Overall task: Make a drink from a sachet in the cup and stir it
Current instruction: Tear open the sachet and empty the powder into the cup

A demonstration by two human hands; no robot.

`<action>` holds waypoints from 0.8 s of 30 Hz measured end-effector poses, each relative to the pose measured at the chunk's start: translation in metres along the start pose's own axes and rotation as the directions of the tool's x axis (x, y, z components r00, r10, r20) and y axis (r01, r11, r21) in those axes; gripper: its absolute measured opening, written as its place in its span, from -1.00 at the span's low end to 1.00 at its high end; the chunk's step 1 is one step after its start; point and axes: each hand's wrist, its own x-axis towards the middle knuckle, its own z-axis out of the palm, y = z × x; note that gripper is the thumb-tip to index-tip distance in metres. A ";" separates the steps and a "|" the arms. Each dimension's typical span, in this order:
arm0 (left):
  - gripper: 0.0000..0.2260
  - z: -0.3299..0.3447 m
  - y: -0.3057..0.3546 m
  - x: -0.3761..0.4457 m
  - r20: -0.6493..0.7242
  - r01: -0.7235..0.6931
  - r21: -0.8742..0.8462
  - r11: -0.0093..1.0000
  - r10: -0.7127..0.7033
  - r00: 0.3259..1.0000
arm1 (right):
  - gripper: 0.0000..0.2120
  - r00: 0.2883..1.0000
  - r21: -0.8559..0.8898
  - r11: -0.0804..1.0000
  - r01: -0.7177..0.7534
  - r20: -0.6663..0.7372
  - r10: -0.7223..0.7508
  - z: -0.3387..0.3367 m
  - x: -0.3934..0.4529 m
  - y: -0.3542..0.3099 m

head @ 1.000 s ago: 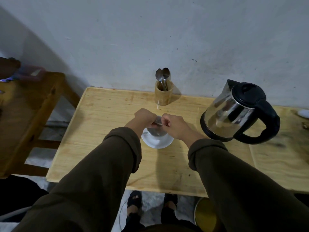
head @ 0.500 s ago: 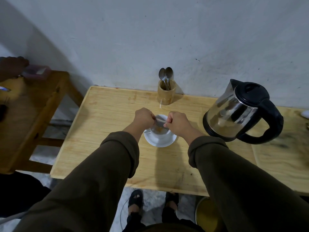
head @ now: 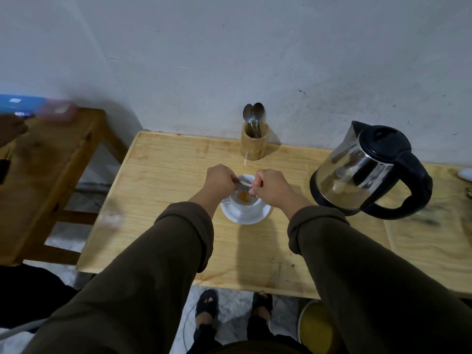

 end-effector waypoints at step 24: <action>-0.86 -0.001 -0.005 -0.005 0.035 -0.148 0.127 0.981 0.144 0.989 | -0.95 0.998 0.029 0.999 0.024 -0.054 -0.022 -0.001 0.004 -0.003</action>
